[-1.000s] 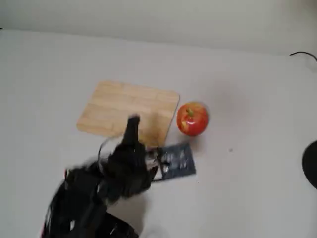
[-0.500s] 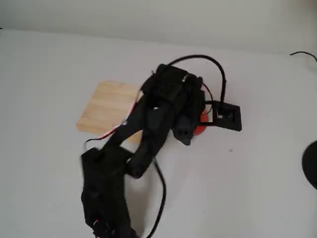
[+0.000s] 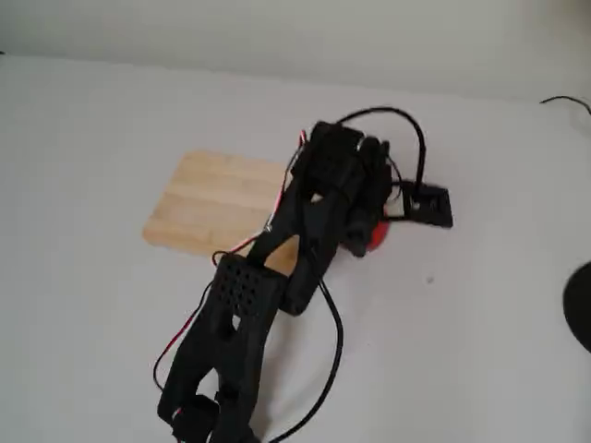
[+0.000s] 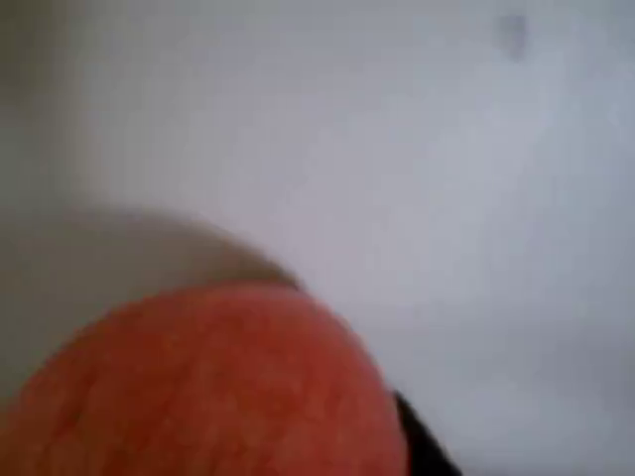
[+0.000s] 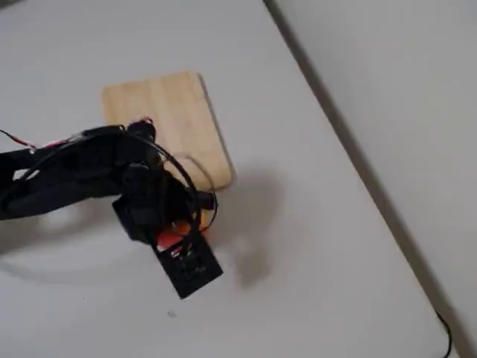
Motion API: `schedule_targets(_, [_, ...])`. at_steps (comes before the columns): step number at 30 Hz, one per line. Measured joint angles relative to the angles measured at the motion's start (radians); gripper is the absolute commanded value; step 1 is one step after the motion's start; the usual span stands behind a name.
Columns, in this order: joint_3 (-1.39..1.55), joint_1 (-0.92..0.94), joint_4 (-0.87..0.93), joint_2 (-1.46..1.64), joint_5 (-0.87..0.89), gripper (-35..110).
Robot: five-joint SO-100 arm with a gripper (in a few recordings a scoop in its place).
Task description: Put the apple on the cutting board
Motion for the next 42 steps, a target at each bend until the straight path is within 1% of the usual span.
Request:
schedule_targets(6, [0.009, -0.002, 0.002, 0.014, 0.012, 0])
schedule_targets(11, [0.015, -0.046, 0.005, 0.044, 0.055, 0])
schedule_targets(14, [0.017, -0.118, 0.005, 0.066, 0.086, 0])
schedule_targets(22, [0.017, -0.387, 0.005, 0.144, 0.164, 0])
schedule_targets(25, [0.017, -0.451, 0.005, 0.146, 0.192, 0])
schedule_targets(31, [0.015, -0.523, 0.005, 0.140, 0.221, 0])
schedule_targets(38, [-0.063, -0.572, 0.005, 0.034, 0.229, 0])
schedule_targets(39, [-0.094, -0.574, 0.006, 0.014, 0.232, 1])
schedule_targets(42, [-0.150, -0.578, 0.006, -0.020, 0.233, 11])
